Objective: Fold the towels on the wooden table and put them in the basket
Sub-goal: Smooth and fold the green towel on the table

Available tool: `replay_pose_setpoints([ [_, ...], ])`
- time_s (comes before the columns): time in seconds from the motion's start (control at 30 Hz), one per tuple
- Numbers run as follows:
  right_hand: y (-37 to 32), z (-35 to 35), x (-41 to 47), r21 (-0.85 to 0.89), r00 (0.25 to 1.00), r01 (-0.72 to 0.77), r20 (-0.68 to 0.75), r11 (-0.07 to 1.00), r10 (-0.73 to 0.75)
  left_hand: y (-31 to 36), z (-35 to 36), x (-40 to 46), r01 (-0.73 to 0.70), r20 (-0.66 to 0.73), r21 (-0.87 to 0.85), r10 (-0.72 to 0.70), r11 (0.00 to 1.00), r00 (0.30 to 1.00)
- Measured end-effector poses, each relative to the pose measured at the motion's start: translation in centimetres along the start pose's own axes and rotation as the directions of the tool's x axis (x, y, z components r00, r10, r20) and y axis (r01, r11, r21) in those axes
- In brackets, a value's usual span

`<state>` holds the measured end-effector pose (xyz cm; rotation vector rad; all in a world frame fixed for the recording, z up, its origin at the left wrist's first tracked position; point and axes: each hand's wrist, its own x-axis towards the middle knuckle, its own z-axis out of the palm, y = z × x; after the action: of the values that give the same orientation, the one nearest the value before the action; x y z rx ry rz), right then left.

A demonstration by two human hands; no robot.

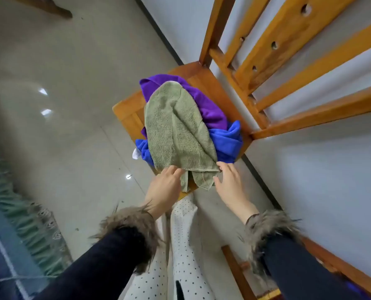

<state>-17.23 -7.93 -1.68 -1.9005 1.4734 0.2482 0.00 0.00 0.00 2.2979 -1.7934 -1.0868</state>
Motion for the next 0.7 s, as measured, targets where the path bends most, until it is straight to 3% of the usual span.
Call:
replay_pose_setpoints([
  [0.17,1.1,4.0,2.4,-0.125,0.991,-0.010,-0.131,0.992,-0.006,-2.0,3.7,4.0,-0.107,-0.065,0.089,0.113,0.990,0.992],
  [0.3,1.6,4.5,3.3,0.013,0.963,0.008,-0.269,1.000,-0.004,-2.7,4.7,4.7,-0.143,-0.145,0.175,0.169,0.974,0.975],
  [0.5,-2.6,0.2,0.6,0.165,0.967,0.158,-0.226,0.974,-0.118,-0.5,1.8,3.9,-0.148,-0.166,-0.139,0.125,0.979,0.978],
  [0.6,-5.8,-2.9,-1.1,0.238,0.979,0.182,-0.138,0.954,-0.152,1.9,-1.5,2.7,-0.044,-0.208,-0.378,-0.039,0.925,0.977],
  [0.7,-8.7,-7.0,-2.2,0.264,0.974,0.214,-0.130,0.940,-0.185,2.7,-5.4,0.8,0.025,-0.274,-0.477,-0.175,0.879,0.946],
])
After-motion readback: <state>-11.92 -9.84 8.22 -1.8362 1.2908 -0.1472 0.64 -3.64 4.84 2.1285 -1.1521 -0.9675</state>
